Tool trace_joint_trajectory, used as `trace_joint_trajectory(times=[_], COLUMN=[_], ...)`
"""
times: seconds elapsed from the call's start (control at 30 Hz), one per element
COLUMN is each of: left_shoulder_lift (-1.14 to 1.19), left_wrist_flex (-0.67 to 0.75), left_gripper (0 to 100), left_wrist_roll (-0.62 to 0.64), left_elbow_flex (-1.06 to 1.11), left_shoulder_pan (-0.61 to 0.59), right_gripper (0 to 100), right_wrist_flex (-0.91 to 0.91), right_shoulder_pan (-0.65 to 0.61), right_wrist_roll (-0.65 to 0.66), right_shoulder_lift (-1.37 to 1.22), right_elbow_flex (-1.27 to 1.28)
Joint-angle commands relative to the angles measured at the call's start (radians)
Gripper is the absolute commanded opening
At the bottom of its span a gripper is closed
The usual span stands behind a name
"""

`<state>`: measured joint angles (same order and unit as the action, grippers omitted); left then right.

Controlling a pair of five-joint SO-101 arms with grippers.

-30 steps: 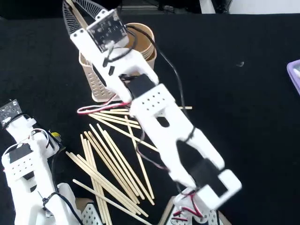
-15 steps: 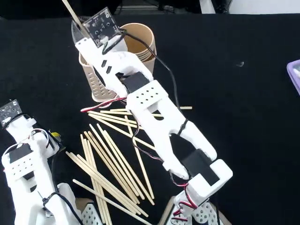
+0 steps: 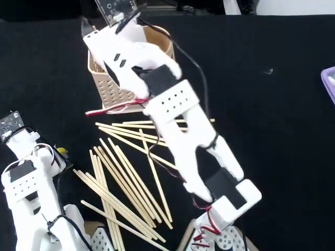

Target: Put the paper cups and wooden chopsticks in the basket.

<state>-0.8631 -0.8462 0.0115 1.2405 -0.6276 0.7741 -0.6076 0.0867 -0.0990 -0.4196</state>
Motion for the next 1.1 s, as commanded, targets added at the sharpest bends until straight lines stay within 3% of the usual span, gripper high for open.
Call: trace_joint_trajectory(times=[0.0, 0.17, 0.33, 0.43, 0.6, 0.7, 0.9, 1.07], left_shoulder_lift=[-0.012, -0.012, -0.012, -0.012, -0.012, -0.012, -0.012, -0.012], left_wrist_flex=[0.014, 0.014, 0.014, 0.014, 0.014, 0.014, 0.014, 0.014], left_gripper=[26, 26, 26, 26, 26, 26, 26, 26], left_wrist_roll=[0.003, 0.003, 0.003, 0.003, 0.003, 0.003, 0.003, 0.003], left_elbow_flex=[-0.021, -0.024, -0.021, -0.021, -0.019, -0.018, -0.018, -0.018], left_shoulder_pan=[-0.005, -0.002, -0.002, -0.008, -0.008, -0.004, -0.007, -0.008], right_gripper=[12.4, 12.4, 12.2, 12.3, 12.4, 12.5, 12.5, 16.0], right_wrist_flex=[0.342, 0.79, 0.901, 0.767, 0.387, 0.207, 0.003, -0.014], right_shoulder_pan=[-0.005, -0.02, -0.054, -0.118, -0.203, -0.241, -0.267, -0.264], right_wrist_roll=[-0.005, -0.005, 0.048, 0.069, 0.068, 0.064, 0.064, 0.055], right_shoulder_lift=[0.171, 0.321, 0.381, 0.478, 0.642, 0.641, 0.481, 0.251], right_elbow_flex=[-0.099, -0.074, 0.2, 0.507, 1.064, 1.256, 1.297, 1.159])
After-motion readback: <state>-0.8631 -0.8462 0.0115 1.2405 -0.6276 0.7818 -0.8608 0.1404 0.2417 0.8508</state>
